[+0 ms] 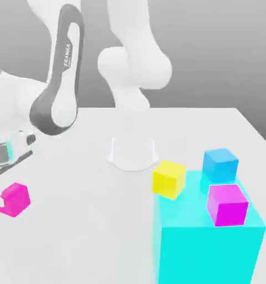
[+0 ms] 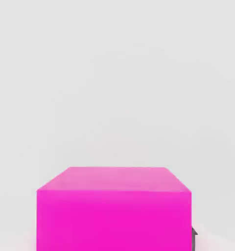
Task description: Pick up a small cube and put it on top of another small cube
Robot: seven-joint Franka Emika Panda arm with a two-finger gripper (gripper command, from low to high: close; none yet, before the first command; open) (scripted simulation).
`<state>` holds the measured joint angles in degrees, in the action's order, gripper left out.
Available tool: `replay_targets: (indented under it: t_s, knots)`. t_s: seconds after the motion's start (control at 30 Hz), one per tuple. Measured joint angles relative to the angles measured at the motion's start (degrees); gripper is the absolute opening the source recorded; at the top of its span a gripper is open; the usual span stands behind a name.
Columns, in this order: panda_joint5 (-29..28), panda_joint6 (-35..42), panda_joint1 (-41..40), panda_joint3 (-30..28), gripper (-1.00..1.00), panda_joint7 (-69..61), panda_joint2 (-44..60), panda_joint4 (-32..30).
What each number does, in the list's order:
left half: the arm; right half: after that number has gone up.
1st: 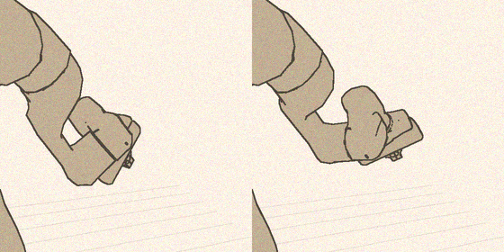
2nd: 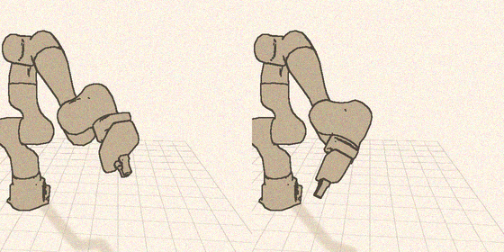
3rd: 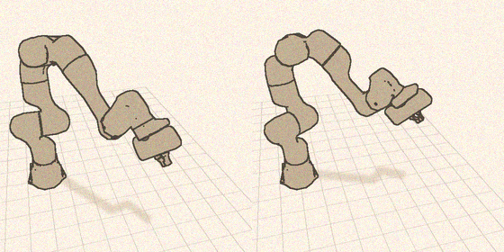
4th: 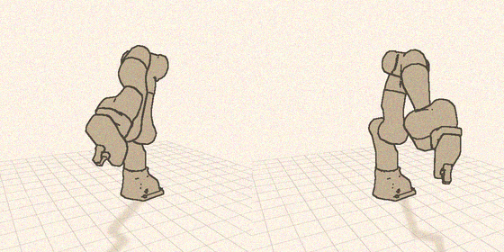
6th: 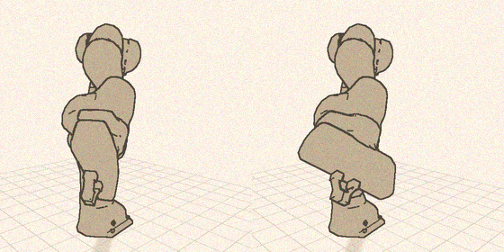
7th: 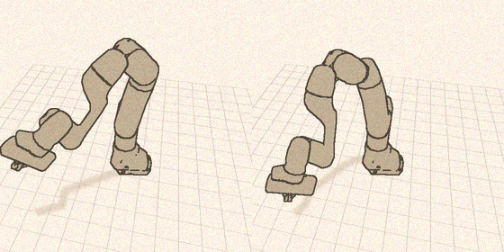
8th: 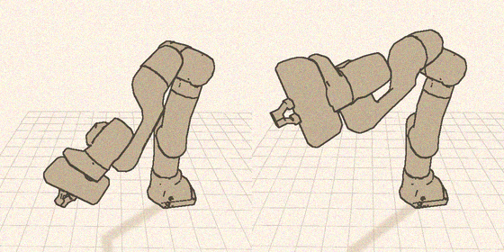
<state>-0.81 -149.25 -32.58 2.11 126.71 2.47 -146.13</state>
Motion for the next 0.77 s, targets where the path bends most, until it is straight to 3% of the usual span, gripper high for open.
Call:
replay_targets:
  t_s: [0.2, 0.53, 0.67, 0.7, 0.77]
  knots:
    - [1.75, 12.97, 11.28, 6.28, -1.0, 11.94, -9.75, 3.69]
    - [10.08, 31.49, 26.46, 21.35, -1.0, 27.1, -23.77, 8.74]
    - [10.88, 25.55, 28.29, 24.37, -1.0, 29.37, -21.8, 4.69]
    - [10.86, 24.29, 28.41, 24.59, 1.0, 29.53, -21.29, 3.92]
    - [10.85, 24.28, 28.41, 24.59, 1.0, 29.53, -21.29, 3.92]
